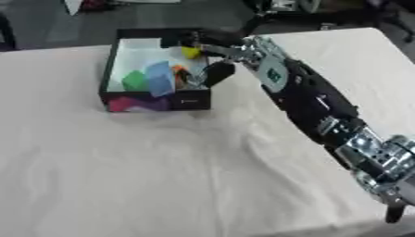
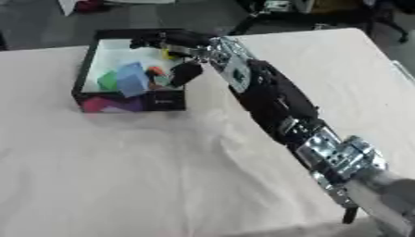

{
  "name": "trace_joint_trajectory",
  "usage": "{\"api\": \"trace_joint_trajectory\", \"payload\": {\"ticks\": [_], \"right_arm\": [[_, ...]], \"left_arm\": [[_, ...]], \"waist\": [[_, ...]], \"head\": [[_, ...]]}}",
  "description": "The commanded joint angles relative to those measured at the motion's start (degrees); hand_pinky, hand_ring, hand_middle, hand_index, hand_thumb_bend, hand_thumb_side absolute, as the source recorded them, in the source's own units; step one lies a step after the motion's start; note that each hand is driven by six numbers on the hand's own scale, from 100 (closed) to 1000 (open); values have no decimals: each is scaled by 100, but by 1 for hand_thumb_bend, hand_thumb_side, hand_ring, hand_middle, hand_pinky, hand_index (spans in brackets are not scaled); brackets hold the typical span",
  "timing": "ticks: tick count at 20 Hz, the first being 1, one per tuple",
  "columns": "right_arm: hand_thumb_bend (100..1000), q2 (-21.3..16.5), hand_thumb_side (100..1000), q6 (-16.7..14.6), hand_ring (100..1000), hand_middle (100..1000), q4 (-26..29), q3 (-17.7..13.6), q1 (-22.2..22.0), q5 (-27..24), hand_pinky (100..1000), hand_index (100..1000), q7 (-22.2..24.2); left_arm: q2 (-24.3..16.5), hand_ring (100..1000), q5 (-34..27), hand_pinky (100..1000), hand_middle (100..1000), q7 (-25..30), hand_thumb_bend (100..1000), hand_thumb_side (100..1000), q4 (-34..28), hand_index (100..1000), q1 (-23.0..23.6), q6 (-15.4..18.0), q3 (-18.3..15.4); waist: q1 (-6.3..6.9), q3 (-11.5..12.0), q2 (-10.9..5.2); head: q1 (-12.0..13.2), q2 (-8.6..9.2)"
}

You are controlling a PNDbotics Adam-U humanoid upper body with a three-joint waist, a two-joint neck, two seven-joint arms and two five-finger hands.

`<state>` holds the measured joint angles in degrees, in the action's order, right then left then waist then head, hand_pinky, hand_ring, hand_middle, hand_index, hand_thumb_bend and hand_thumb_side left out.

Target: Pick up objects on the table and place them in the box.

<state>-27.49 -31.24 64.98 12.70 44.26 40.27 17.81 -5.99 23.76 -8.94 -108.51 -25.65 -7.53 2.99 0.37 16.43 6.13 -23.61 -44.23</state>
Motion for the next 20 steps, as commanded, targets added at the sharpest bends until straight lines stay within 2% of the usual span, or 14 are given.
{"api": "trace_joint_trajectory", "payload": {"ticks": [1, 3, 7, 12, 16, 20], "right_arm": [[100, -140, 412, 107, 981, 993, 54, -65, 59, 418, 952, 1000, -349], [100, -148, 394, 136, 980, 992, -7, -72, 37, 579, 951, 1000, -506], [100, -189, 244, 175, 975, 988, -65, -118, 8, 738, 947, 1000, -780], [100, -217, 213, 223, 963, 975, -102, -129, -25, 840, 937, 993, -1007], [100, -394, 205, 433, 940, 936, -106, -301, -236, 708, 925, 981, -1239], [100, -540, 202, 446, 892, 873, 317, -456, -556, 380, 905, 951, -1506]], "left_arm": [[-41, 621, 22, 669, 646, -32, 209, 869, -86, 863, -50, -2, 15], [-43, 621, 27, 668, 646, -39, 208, 869, -85, 863, -47, -8, 12], [-43, 621, 31, 667, 646, -54, 208, 870, -83, 863, -29, -11, 7], [-47, 620, 31, 666, 644, -63, 207, 872, -79, 864, -8, -9, 2], [-113, 619, 34, 664, 643, -127, 204, 873, -53, 863, 100, -24, -47], [-238, 609, 16, 655, 629, -317, 195, 873, -18, 857, 263, -68, -165]], "waist": [[-41, -10, -7], [-40, -18, -7], [-44, -38, -13], [-50, -54, -22], [-89, -197, -63], [-171, -427, -113]], "head": [[-13, 11], [-19, 11], [-3, 11], [15, 11], [90, 11], [299, 11]]}}
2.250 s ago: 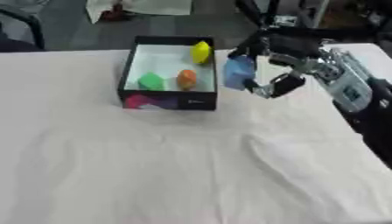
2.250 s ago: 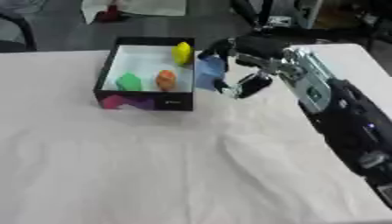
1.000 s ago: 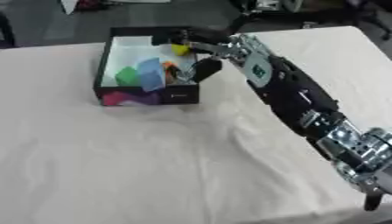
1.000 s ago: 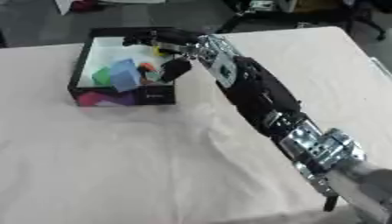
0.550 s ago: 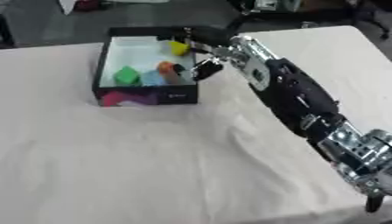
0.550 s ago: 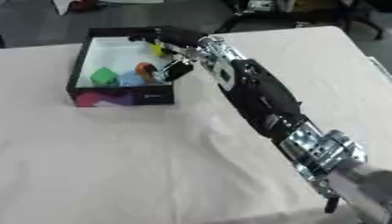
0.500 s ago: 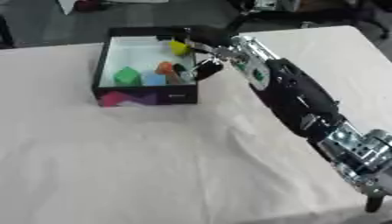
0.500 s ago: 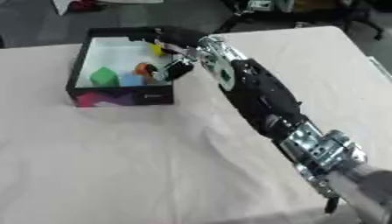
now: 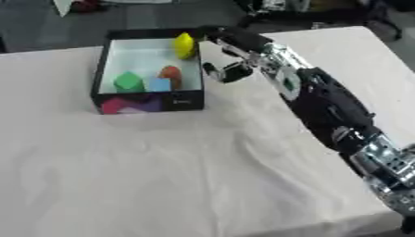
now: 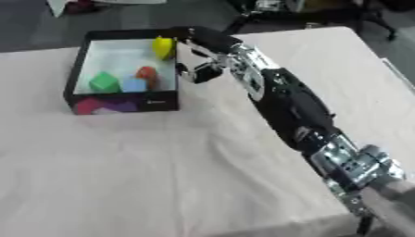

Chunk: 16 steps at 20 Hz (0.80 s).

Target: Pick up objects on the table and place them in the box.

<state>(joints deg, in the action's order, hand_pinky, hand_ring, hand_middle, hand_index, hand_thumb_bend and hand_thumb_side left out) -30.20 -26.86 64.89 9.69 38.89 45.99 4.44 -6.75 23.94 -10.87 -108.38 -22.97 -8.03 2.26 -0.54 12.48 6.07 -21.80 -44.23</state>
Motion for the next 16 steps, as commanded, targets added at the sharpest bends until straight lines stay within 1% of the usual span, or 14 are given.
{"api": "trace_joint_trajectory", "payload": {"ticks": [1, 4, 7, 10, 12, 13, 15, 16], "right_arm": [[100, -270, 216, 25, 880, 855, 469, -240, -136, -283, 898, 938, -253], [100, -131, 311, -47, 854, 809, 918, -510, -563, -562, 887, 907, -525], [100, 157, 407, -199, 832, 775, 1363, -701, -1007, -837, 873, 891, -799], [100, 470, 423, -315, 808, 744, 1780, -742, -1422, -1093, 856, 873, -1038], [100, 710, 428, -249, 795, 728, 2066, -771, -1709, -1270, 848, 864, -1042], [100, 843, 430, -189, 789, 719, 2204, -808, -1850, -1356, 844, 858, -989], [100, 1130, 469, -28, 776, 700, 2412, -907, -2142, -1535, 836, 850, -833], [100, 1270, 470, 56, 770, 692, 2491, -967, -2283, -1622, 832, 848, -750]], "left_arm": [[-187, 609, -12, 655, 628, -183, 194, 873, -7, 856, 49, -35, -116], [-289, 607, -37, 651, 625, -340, 189, 875, 75, 853, 203, -69, -175], [-345, 603, -98, 646, 620, -492, 179, 882, 152, 849, 337, -82, -207], [-380, 599, -193, 643, 616, -590, 172, 885, 252, 846, 434, -90, -195], [-437, 594, -278, 639, 611, -648, 167, 886, 325, 841, 472, -103, -190], [-483, 592, -325, 638, 608, -674, 161, 885, 380, 839, 485, -127, -187], [-573, 593, -425, 636, 609, -709, 159, 887, 499, 839, 488, -179, -167], [-613, 593, -472, 636, 609, -724, 159, 888, 546, 839, 488, -197, -162]], "waist": [[-99, -124, -131], [-178, -440, -191], [-287, -714, -178], [-336, -907, -145], [-326, -1000, -115], [-309, -1045, -113], [-268, -1082, -119], [-246, -1094, -116]], "head": [[226, 11], [609, 11], [985, 11], [1306, 11], [1504, 11], [1605, 11], [1755, 11], [1808, 11]]}}
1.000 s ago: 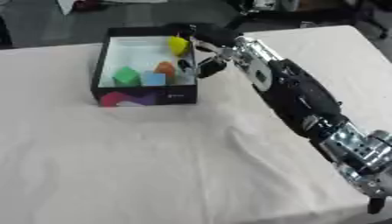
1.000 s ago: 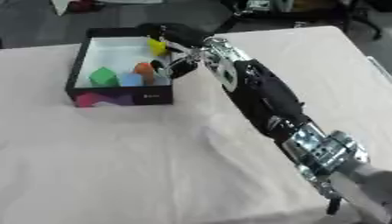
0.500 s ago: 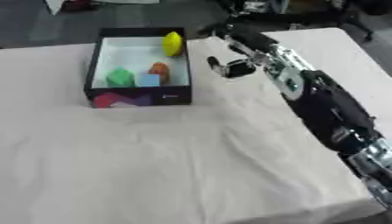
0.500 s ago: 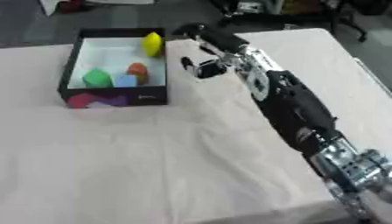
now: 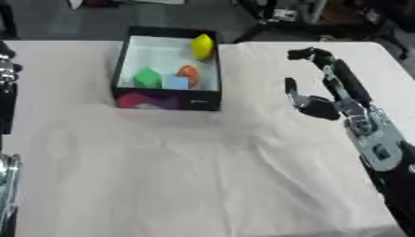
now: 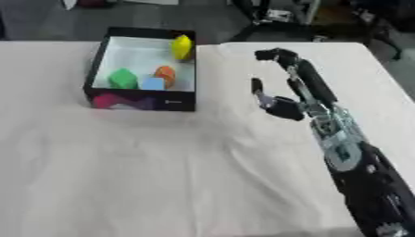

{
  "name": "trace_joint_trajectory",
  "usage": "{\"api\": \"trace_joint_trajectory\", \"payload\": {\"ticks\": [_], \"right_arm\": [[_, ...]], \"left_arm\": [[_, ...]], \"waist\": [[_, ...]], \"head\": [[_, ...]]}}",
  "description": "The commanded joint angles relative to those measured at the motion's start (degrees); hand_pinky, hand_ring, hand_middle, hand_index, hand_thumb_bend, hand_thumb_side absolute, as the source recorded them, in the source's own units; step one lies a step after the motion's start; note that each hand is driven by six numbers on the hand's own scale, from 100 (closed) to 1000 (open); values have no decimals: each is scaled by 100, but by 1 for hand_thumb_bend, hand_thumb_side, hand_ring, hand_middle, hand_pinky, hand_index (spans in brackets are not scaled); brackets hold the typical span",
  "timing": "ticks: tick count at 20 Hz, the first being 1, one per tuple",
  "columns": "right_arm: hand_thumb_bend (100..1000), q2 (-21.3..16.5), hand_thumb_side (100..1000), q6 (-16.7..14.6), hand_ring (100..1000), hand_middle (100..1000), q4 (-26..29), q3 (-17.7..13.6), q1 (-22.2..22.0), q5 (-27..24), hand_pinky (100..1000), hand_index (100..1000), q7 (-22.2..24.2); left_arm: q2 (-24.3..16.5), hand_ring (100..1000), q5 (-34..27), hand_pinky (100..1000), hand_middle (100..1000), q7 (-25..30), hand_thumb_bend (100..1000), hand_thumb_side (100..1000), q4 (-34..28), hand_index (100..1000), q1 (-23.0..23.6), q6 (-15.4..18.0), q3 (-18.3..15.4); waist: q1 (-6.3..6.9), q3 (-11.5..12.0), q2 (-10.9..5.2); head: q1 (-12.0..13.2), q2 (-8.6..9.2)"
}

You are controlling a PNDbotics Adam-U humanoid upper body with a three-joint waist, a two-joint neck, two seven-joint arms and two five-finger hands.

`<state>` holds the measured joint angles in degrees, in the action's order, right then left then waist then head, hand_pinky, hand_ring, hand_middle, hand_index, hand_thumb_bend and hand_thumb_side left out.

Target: Pick up objects on the table and place them in the box.

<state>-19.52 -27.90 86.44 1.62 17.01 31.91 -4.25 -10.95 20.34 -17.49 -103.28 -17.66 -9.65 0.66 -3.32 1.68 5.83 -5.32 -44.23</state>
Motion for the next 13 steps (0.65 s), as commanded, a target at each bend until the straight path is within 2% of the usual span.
{"api": "trace_joint_trajectory", "payload": {"ticks": [1, 7, 13], "right_arm": [[100, 343, 473, 245, 763, 683, 420, -223, -237, -301, 829, 846, 204], [100, 1222, 501, 795, 731, 644, 1194, -475, -1133, -853, 809, 836, 754], [100, 1498, 530, 1294, 700, 611, 2055, -516, -2023, -1400, 795, 813, 1147]], "left_arm": [[-219, 593, -152, 636, 609, -79, 161, 889, 70, 839, -35, -47, -7], [-201, 584, -272, 634, 599, -141, 156, 894, 187, 833, 98, -44, -14], [-159, 582, -281, 633, 597, -115, 159, 895, 230, 833, 149, -16, 4]], "waist": [[55, -36, -88], [76, -121, -155], [77, -69, -248]], "head": [[212, 11], [335, 11], [425, 11]]}}
